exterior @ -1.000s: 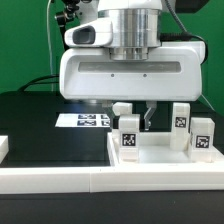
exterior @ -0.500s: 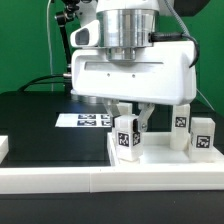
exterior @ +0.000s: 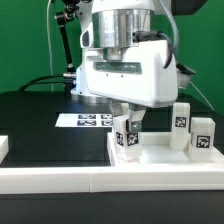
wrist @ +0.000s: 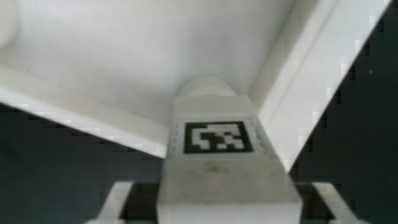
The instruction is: Assemble square table
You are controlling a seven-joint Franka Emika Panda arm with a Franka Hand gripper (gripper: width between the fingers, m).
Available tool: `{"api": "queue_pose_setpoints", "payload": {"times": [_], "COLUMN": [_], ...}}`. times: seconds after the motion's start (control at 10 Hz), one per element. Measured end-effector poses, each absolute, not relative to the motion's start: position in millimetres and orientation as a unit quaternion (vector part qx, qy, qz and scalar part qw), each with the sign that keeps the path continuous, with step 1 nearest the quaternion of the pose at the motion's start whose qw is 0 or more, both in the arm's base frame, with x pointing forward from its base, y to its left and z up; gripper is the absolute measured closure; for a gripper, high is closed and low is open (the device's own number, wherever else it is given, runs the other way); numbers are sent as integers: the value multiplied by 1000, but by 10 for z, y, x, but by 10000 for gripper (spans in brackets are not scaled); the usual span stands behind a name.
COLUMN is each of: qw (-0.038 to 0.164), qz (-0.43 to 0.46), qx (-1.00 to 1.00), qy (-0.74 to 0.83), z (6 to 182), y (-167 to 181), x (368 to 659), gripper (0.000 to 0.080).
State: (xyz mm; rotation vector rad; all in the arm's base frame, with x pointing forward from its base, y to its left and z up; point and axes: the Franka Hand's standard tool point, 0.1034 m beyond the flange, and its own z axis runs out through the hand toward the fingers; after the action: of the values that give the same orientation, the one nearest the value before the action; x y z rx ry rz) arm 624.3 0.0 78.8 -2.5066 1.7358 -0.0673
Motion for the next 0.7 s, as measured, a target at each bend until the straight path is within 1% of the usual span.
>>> {"api": "queue_pose_setpoints", "payload": {"times": [0.4, 0.7], "qw": [51, 57], "qz": [-11, -1], "qx": [-714, -643], "qy": [698, 764], "z": [781, 775], "y": [13, 39], "x": [6230, 6228], "gripper": [509, 509]}}
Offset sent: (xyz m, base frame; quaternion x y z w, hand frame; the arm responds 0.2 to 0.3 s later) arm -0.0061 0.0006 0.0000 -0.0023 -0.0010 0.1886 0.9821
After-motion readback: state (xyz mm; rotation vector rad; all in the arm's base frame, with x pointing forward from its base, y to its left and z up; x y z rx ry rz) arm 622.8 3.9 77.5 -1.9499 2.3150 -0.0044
